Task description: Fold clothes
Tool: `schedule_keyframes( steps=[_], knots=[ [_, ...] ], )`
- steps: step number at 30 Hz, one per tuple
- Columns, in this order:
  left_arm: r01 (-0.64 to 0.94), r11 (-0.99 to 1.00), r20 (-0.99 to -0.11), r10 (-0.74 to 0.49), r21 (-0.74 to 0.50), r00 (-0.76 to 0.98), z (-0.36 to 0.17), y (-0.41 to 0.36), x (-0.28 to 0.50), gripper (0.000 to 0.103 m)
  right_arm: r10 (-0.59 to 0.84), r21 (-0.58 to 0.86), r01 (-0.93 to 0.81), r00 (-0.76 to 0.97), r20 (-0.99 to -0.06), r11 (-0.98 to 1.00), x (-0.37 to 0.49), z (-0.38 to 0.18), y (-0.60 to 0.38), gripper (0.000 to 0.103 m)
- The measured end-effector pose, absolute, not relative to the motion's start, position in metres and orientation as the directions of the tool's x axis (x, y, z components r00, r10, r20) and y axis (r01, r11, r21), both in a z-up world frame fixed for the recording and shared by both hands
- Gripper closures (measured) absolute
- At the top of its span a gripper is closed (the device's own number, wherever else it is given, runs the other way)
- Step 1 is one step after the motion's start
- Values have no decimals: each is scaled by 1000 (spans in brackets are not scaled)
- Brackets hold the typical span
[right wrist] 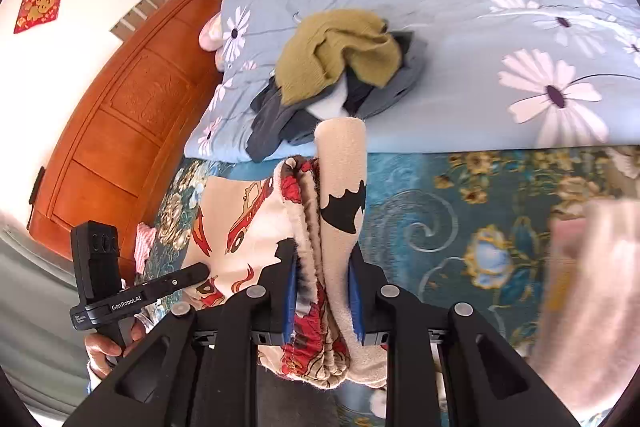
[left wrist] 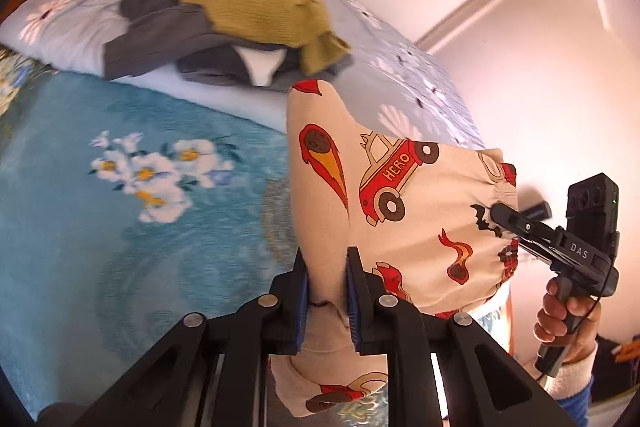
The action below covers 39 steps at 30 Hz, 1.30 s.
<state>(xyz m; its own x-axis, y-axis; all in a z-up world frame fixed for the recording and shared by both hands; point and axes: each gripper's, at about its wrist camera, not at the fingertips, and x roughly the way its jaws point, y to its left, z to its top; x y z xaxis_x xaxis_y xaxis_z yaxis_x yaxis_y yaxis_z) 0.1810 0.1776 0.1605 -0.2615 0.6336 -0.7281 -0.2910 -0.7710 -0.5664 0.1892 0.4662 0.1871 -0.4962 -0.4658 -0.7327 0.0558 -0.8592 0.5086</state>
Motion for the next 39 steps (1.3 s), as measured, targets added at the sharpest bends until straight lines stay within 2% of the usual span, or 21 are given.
schedule_keyframes(
  steps=[6, 14, 19, 23, 28, 35, 39],
  knots=[
    [-488, -697, -731, 663, -525, -161, 190, 328, 209, 86, -350, 465, -73, -559, -752, -882, 251, 220, 593, 80],
    [-570, -693, -810, 581, -441, -79, 154, 475, 239, 86, -179, 385, -291, -545, -820, -876, 289, 199, 715, 80],
    [-565, -685, -806, 590, -460, -58, 141, 511, 254, 86, -129, 357, -351, -533, -836, -866, 299, 180, 761, 80],
    [-538, -722, -836, 545, -435, -56, 120, 517, 244, 86, -140, 373, -378, -519, -843, -847, 296, 147, 773, 80],
    [-517, -691, -805, 593, -505, -7, 116, 499, 237, 82, -113, 355, -434, -491, -864, -828, 289, 119, 783, 80],
    [-606, -660, -780, 617, -444, -100, 148, 492, 248, 85, -76, 304, -473, -442, -894, -827, 279, 111, 788, 77],
    [-702, -626, -801, 584, -339, -134, 151, 516, 270, 85, -23, 255, -481, -436, -900, -839, 287, 116, 792, 71]
  ],
)
